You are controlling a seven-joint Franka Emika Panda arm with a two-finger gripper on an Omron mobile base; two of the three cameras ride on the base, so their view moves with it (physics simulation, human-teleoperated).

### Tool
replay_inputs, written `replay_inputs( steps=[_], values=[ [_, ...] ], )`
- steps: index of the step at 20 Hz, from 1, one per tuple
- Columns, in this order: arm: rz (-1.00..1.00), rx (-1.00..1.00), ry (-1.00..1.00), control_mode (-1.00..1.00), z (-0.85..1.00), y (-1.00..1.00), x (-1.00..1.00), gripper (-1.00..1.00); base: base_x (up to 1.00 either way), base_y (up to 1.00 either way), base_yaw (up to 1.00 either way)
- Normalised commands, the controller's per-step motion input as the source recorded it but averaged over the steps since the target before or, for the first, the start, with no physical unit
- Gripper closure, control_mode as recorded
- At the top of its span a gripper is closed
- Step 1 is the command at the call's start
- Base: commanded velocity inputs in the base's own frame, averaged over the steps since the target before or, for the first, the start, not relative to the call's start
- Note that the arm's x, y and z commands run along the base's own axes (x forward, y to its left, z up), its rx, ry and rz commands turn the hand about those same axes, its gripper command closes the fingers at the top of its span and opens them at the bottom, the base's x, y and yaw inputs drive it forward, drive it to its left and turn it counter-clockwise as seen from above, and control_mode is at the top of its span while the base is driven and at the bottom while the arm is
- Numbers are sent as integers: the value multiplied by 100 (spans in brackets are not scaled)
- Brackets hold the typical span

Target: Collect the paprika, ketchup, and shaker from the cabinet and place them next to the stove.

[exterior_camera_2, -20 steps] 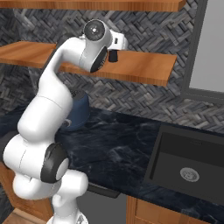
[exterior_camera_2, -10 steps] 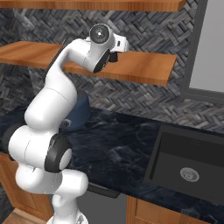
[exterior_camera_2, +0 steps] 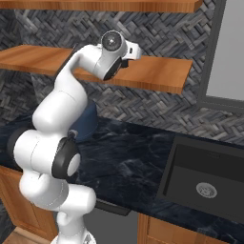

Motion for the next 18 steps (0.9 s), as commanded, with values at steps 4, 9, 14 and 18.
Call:
replay_inputs(
  steps=[4, 9, 14, 18],
  values=[
    [0, 0, 0, -100, -10, 0, 25, -100, 0, 0, 0],
    [0, 0, 0, -100, -5, 0, 20, -100, 0, 0, 0],
    [0, 0, 0, -100, -5, -1, 18, -100, 0, 0, 0],
    [0, 0, 0, -100, -8, 0, 18, -100, 0, 0, 0]
  ],
)
